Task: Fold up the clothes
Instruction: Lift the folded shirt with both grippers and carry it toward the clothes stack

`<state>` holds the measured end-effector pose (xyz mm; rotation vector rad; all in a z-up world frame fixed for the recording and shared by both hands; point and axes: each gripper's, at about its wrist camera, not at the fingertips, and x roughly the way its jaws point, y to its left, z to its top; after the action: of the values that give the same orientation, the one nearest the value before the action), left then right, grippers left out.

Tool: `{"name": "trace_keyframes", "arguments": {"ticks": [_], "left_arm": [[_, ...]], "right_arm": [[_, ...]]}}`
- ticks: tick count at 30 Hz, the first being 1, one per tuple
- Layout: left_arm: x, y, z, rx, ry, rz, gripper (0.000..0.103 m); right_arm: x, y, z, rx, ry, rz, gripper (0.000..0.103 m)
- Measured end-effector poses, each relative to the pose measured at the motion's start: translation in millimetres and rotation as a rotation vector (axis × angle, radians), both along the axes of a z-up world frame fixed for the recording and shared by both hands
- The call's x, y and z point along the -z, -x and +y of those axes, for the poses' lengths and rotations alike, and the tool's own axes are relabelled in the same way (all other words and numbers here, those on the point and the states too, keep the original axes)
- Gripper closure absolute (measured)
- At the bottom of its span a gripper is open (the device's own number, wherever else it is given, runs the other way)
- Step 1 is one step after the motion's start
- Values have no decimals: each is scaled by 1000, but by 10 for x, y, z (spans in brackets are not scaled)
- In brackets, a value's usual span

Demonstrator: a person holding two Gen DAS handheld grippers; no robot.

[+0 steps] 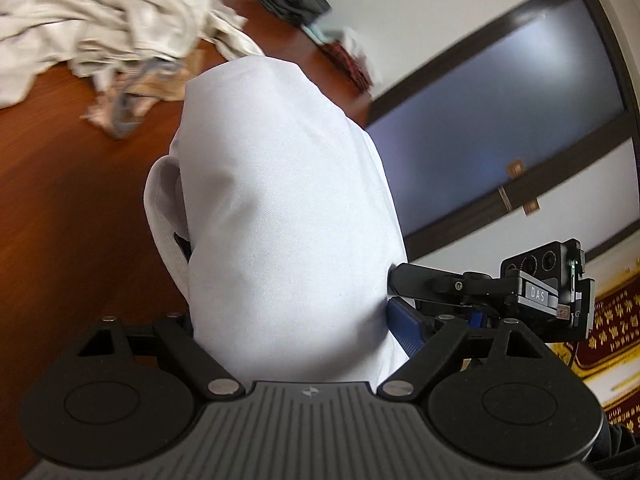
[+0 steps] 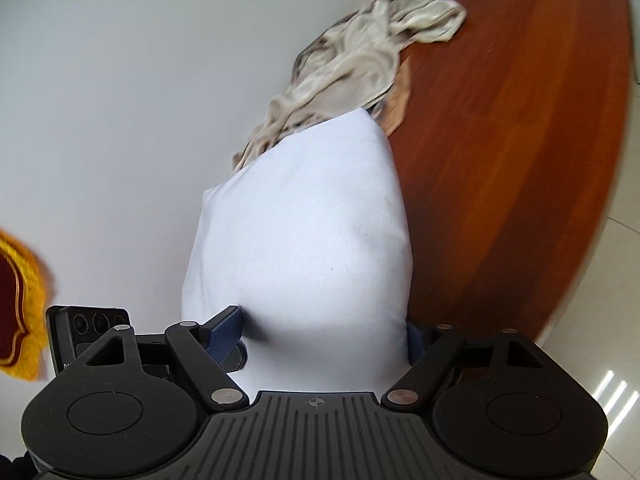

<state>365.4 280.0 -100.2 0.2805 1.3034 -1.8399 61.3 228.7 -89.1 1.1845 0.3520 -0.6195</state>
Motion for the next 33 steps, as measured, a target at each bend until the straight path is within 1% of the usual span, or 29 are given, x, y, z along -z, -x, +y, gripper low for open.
{"name": "trace_keyframes", "arguments": {"ticks": [6, 7, 10, 13, 17, 22, 24, 26, 29, 33], "left_arm": [[-21, 577, -500, 77, -6, -5, 14], [9, 706, -707, 88, -5, -9, 14], [24, 1068, -1139, 114, 2, -16, 14], [40, 1394, -1502, 128, 17, -18, 14], [103, 1811, -2087, 125, 29, -11, 14], [138, 2363, -2886, 104, 40, 3, 14], [131, 2581, -3198, 87, 29, 11, 14], [87, 2791, -3470, 80, 38, 16, 14], [29, 3101, -3800, 70, 52, 16, 14], [52, 3483, -4165, 60, 55, -2, 14]], "right_arm": [[-65, 641, -226, 97, 17, 6, 20], [-67, 754, -283, 109, 20, 7, 20], [-65, 1051, -556, 142, 28, 4, 20], [-67, 1349, -888, 164, 40, 2, 20], [-99, 1817, -1431, 164, 55, 3, 20], [-175, 2422, -2233, 140, 64, 0, 20], [-229, 2655, -2543, 132, 61, 2, 21], [-308, 2867, -2841, 118, 77, 12, 21], [-393, 3174, -3252, 112, 94, -4, 21], [-437, 3480, -3741, 115, 101, -23, 21]]}}
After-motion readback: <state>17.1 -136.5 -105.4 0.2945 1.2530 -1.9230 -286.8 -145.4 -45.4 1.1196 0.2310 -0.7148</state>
